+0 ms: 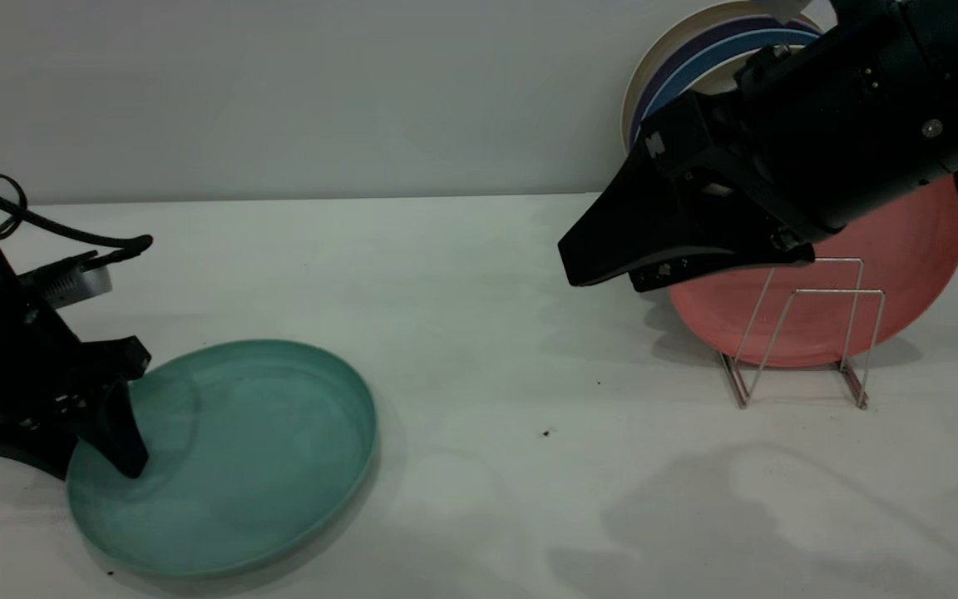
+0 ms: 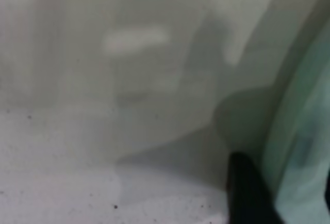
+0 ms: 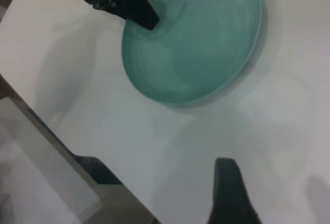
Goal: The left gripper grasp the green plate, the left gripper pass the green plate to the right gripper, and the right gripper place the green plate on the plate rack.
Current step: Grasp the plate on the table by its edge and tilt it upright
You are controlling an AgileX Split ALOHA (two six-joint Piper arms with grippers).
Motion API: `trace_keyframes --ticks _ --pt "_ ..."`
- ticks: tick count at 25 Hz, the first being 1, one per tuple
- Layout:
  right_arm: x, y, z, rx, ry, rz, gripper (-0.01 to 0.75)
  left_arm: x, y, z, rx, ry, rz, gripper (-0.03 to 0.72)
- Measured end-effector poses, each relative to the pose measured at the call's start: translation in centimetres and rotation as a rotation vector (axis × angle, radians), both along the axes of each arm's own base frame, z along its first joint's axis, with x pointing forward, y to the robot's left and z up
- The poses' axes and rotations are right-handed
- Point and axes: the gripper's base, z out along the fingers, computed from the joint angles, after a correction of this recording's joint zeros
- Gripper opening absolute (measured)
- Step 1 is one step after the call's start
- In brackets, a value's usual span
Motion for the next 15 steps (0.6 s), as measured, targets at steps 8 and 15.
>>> trace_keyframes --ticks 8,15 --pt "0.1 0.0 -0.1 0.013 0.034 -0.030 0.497 0.3 -0.2 0.3 -0.031 0.017 -0.020 0.045" --pt "3.0 -1.8 -1.9 0.044 0.132 -0.128 0.497 2.5 -1.7 5.6 -0.182 -0.104 -0.169 0.018"
